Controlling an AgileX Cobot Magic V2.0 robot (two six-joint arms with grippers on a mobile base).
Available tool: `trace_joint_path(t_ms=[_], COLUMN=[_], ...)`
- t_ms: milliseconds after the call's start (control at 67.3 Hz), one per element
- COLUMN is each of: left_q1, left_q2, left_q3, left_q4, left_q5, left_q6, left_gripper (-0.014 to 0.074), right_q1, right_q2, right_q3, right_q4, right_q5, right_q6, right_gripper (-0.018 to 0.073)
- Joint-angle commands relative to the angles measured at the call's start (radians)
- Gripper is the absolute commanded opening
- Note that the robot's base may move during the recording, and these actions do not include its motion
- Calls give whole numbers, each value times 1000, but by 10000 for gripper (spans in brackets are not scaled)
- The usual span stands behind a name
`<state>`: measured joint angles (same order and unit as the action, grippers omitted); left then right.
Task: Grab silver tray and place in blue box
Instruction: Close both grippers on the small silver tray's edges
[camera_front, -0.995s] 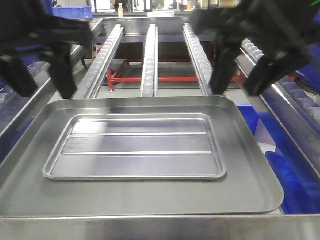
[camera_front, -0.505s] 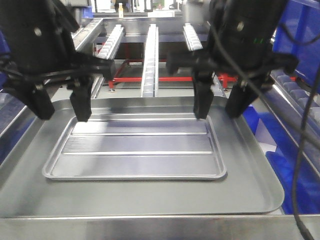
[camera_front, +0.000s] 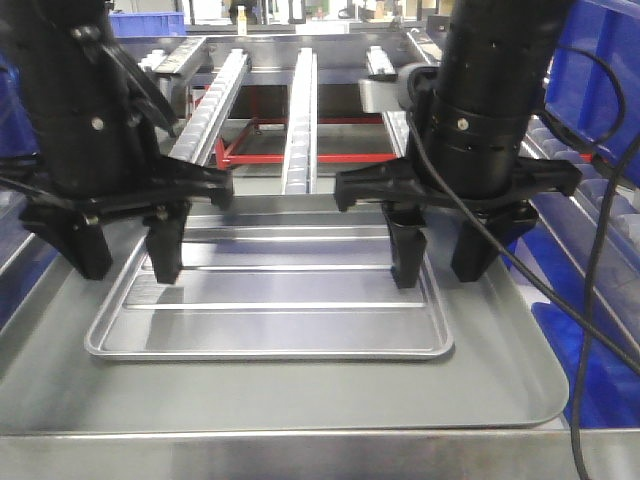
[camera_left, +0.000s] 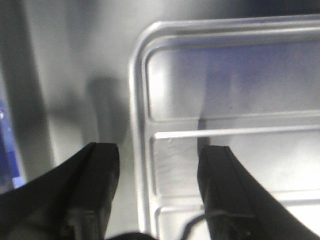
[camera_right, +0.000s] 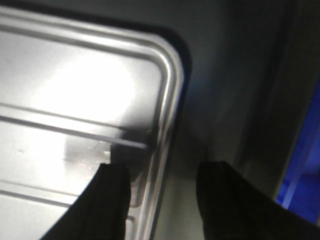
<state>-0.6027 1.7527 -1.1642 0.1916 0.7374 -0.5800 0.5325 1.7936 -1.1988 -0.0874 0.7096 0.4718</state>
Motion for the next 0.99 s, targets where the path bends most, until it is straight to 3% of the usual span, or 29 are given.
trace_joint_path(t_ms=[0, 742, 980], left_q1=[-3, 3, 26], left_q2=[-41, -38, -24], left_q3=[-30, -30, -30], left_q4=[3, 2, -40], left_q5=[-46, -35, -15], left_q6=[-10, -37, -37], left_gripper=[272, 272, 272], right_q1=[-8, -8, -8], right_q2=[-48, -19, -19], right_q3=[-34, -34, -34], right_q4=[-17, -16, -16], right_q5=[-49, -49, -45], right_q6=[0, 0, 0], right_gripper=[425, 425, 425])
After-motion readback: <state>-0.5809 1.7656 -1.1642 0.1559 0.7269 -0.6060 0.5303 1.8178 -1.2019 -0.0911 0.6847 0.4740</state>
